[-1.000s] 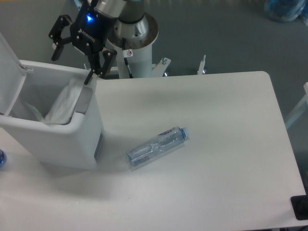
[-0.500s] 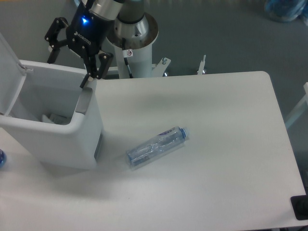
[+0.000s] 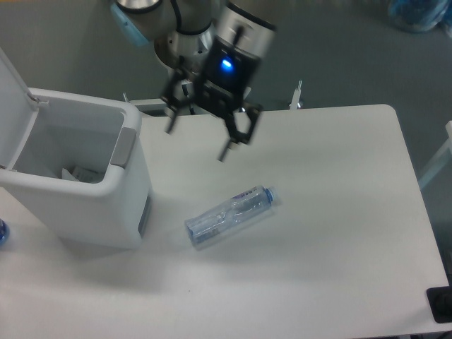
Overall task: Place the trash in the trash can
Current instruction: 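Move the gripper over the clear water bottle and lower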
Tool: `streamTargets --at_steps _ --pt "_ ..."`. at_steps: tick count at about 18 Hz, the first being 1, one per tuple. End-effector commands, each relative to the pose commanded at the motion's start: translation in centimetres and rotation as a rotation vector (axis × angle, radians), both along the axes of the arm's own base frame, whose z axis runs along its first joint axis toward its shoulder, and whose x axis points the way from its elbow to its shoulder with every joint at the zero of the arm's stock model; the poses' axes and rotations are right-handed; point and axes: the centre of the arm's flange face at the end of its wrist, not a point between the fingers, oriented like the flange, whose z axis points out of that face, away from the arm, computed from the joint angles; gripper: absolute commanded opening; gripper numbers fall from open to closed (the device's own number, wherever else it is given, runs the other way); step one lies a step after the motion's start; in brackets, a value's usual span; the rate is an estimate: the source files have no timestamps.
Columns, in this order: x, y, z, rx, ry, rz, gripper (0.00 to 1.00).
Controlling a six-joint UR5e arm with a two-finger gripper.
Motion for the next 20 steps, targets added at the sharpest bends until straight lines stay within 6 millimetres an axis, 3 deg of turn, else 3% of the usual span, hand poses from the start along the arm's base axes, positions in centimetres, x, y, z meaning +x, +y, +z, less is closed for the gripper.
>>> streamTargets --at_steps 3,5,8,11,13,15,20 --pt "-1.8 0.4 -3.0 -0.169 0.063 0.021 1.00" --pt "-0.9 3.6 -5.1 -0.244 0.111 -0.074 1.00" --pt "-1.6 4.3 -8.1 -0.359 0.129 -0.086 1.00" --pt "-1.1 6.0 -9.9 -0.476 0.208 -0.138 1.00" --pt "0.4 7.6 -11.2 -0.567 0.252 -0.179 1.00" --pt "1.4 8.0 -14.1 -0.633 0.240 -0.211 1.00" --pt "3.6 9.7 -16.2 -0.670 0.232 -0.267 1.00"
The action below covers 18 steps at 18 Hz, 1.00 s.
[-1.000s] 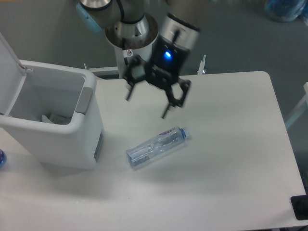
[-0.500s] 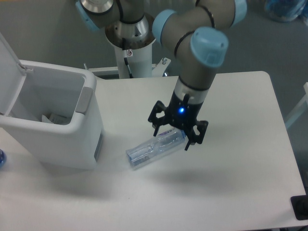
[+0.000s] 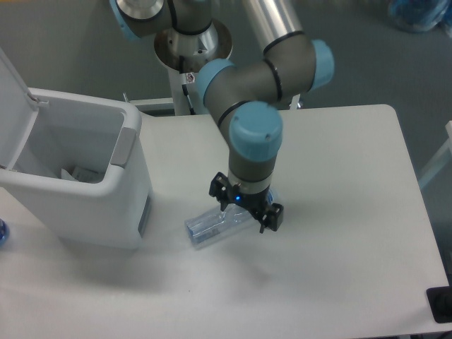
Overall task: Place the trash in the trash can
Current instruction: 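Move the gripper over the clear water bottle and lower, then close the gripper around the bottle's middle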
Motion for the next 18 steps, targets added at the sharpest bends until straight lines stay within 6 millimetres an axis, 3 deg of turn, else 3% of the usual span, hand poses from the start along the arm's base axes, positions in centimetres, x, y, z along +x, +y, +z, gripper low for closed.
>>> streamTargets --at_steps 4,9,15,18 --pt "2.4 2.0 -2.4 -0.116 0.044 -0.119 1.00" --pt "5.5 4.0 -4.3 -0.140 0.030 -0.184 1.00" --pt "7.2 5.1 -7.5 -0.175 0.003 -0.219 1.00" --pt "7.2 5.1 -8.2 -0.182 -0.005 -0.219 1.00"
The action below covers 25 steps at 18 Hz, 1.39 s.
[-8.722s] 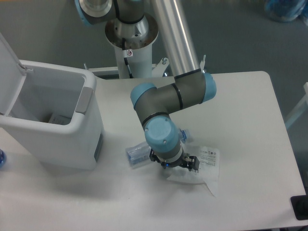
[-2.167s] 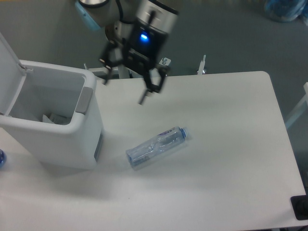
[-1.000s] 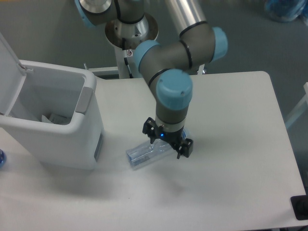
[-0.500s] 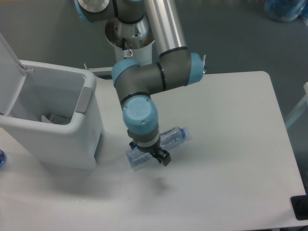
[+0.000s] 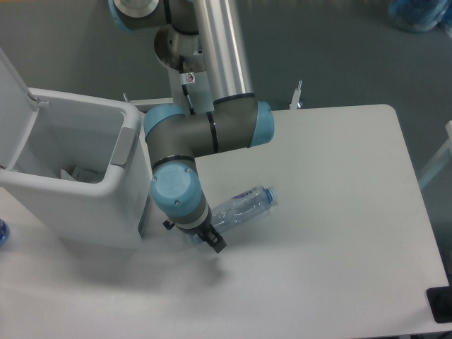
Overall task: Place the trash in the trash can
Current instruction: 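Close the gripper around the bottle's middle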
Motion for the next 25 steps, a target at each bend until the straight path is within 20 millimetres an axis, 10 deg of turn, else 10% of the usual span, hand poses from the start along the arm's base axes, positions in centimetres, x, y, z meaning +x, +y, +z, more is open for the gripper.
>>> streamTargets --at_steps 5,10,17,25 --pt "-0.4 0.1 -1.2 -0.030 0.012 -0.004 0.99" --pt "-1.0 -0.2 -2.0 -0.081 0.045 -0.015 0.66" --pt "-1.5 0.5 -1.0 -0.055 0.064 -0.007 0.62" --pt "-4.3 2.6 5.7 0.104 0.088 0.038 0.62"
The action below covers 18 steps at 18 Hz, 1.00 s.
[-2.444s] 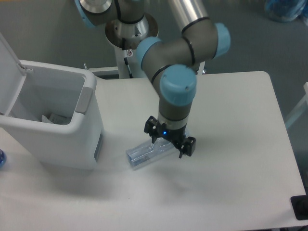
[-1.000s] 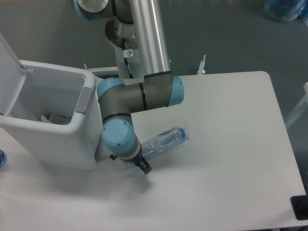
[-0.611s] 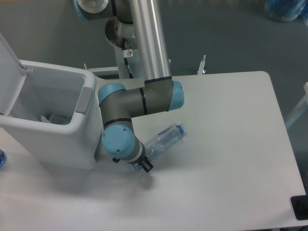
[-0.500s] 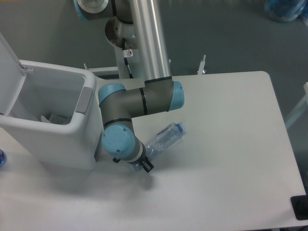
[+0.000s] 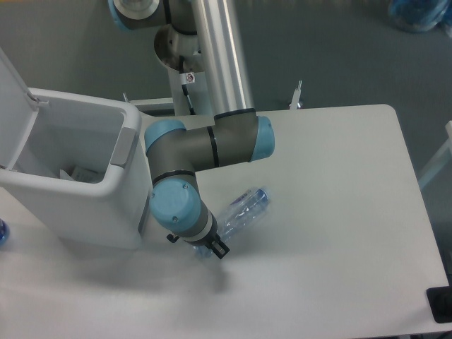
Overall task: Place the trash in the trash can
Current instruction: 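Close the gripper around the bottle's middle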
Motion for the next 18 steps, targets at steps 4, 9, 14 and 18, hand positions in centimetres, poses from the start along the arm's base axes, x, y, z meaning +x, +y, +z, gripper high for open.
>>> streamTargets --at_steps 4,9,14,18 --pt "-1.1 -0.4 2.5 0.072 -0.020 0.025 0.55" --pt "-1.2 -1.2 4.4 0.114 -0.035 0.037 0.50" --pt "-1.6 -2.2 7.7 0.193 -0.050 0.053 0.49" --pt "-2.4 -3.9 12.3 0.308 -0.070 0.080 0.49"
